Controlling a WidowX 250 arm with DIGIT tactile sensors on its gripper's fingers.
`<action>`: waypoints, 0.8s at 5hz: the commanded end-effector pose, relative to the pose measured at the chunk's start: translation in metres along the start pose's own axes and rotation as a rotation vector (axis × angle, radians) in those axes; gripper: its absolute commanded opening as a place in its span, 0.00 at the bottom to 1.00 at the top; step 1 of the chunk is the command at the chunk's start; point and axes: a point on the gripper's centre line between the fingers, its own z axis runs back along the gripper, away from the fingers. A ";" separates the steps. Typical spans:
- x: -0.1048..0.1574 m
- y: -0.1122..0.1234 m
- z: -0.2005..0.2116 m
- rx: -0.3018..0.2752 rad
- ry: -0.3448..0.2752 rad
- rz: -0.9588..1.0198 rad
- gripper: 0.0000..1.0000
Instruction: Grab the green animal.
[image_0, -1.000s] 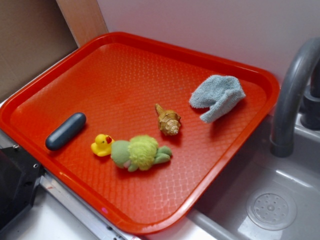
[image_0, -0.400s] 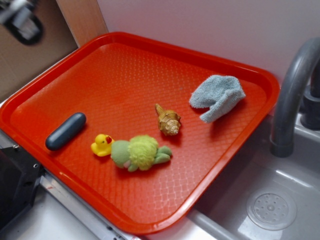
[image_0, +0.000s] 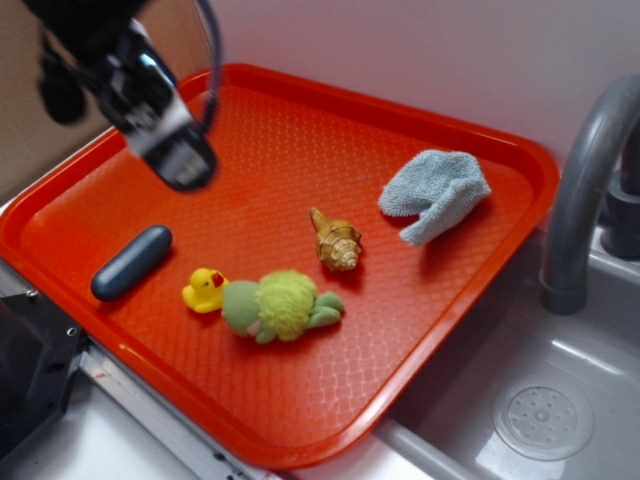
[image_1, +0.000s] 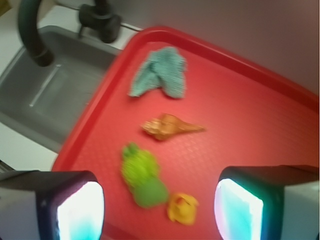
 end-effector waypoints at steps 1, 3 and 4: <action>0.003 -0.031 -0.049 -0.076 0.055 -0.098 1.00; -0.016 -0.028 -0.084 -0.052 0.156 -0.108 1.00; -0.025 -0.019 -0.097 -0.056 0.195 -0.113 1.00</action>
